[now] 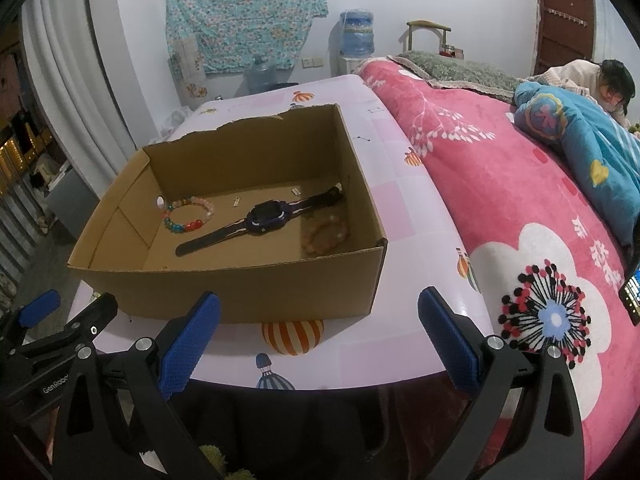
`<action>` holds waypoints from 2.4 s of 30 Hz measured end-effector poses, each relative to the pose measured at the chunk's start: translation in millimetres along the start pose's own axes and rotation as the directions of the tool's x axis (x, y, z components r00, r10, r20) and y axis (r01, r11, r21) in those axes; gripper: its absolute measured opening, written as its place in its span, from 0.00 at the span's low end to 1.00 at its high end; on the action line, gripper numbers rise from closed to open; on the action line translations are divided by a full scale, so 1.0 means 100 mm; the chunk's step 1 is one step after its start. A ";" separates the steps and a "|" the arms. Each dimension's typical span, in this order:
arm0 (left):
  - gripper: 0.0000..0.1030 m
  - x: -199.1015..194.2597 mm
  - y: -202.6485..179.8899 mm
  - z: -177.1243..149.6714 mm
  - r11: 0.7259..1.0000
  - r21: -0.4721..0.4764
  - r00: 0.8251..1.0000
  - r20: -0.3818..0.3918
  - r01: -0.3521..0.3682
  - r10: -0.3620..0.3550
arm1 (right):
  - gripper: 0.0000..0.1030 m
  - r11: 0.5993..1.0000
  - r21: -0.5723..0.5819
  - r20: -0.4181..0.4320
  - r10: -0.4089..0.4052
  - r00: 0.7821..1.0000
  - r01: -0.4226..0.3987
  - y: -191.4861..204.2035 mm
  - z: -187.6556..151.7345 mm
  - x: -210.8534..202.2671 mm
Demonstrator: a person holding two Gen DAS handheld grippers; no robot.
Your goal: Organize jewelry
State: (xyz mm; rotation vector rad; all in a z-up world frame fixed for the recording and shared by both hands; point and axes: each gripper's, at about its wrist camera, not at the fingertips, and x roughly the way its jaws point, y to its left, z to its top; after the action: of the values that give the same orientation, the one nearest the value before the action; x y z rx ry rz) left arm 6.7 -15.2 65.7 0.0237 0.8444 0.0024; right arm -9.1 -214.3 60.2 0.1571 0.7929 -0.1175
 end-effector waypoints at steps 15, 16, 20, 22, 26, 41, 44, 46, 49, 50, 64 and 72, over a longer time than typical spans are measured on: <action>0.92 0.00 -0.01 -0.03 1.000 0.000 1.000 -0.005 0.003 -0.003 | 0.94 1.000 0.000 -0.002 0.001 1.000 -0.001 0.01 0.00 0.00; 0.92 0.00 -0.02 -0.04 1.000 0.000 1.000 -0.006 0.004 -0.004 | 0.94 1.000 -0.001 -0.003 0.002 1.000 -0.002 0.01 0.00 0.00; 0.92 0.01 -0.02 -0.04 1.000 0.000 1.000 -0.007 0.004 -0.004 | 0.94 1.000 -0.002 -0.003 0.002 1.000 -0.002 0.02 -0.01 -0.01; 0.92 0.01 -0.02 -0.04 1.000 -0.001 1.000 -0.007 0.005 -0.005 | 0.94 1.000 -0.002 -0.002 0.003 1.000 -0.003 0.02 -0.01 -0.01; 0.92 0.01 -0.01 -0.03 1.000 0.000 1.000 -0.008 0.005 -0.005 | 0.94 1.000 -0.001 -0.003 0.002 1.000 -0.002 0.02 -0.01 -0.01; 0.92 0.05 -0.02 -0.05 1.000 0.002 1.000 -0.017 0.009 -0.009 | 0.94 1.000 -0.003 -0.007 0.008 1.000 -0.008 0.03 -0.02 0.00; 0.92 0.05 -0.02 -0.06 1.000 0.002 1.000 -0.017 0.010 -0.010 | 0.94 1.000 -0.003 -0.008 0.008 1.000 -0.008 0.03 -0.02 0.01; 0.92 0.05 -0.02 -0.05 1.000 0.003 1.000 -0.018 0.010 -0.010 | 0.94 1.000 -0.003 -0.008 0.009 1.000 -0.009 0.03 -0.02 0.01; 0.92 0.05 -0.02 -0.05 1.000 0.002 1.000 -0.018 0.010 -0.010 | 0.94 1.000 -0.004 -0.009 0.009 1.000 -0.010 0.03 -0.02 0.01; 0.92 0.05 -0.02 -0.05 1.000 0.002 1.000 -0.018 0.010 -0.010 | 0.94 1.000 -0.003 -0.009 0.009 1.000 -0.009 0.04 -0.03 0.01; 0.92 0.05 -0.02 -0.05 1.000 0.002 1.000 -0.019 0.012 -0.012 | 0.94 1.000 -0.006 -0.007 0.010 1.000 -0.010 0.03 -0.01 0.01; 0.92 0.05 -0.02 -0.05 1.000 0.003 1.000 -0.018 0.013 -0.013 | 0.94 1.000 -0.007 -0.006 0.011 1.000 -0.011 0.03 -0.01 0.01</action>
State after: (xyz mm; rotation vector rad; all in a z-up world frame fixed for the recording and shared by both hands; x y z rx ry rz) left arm 6.1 -17.3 58.3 0.0208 0.8626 -0.0107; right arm -8.3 -211.7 58.9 0.1550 0.7984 -0.1033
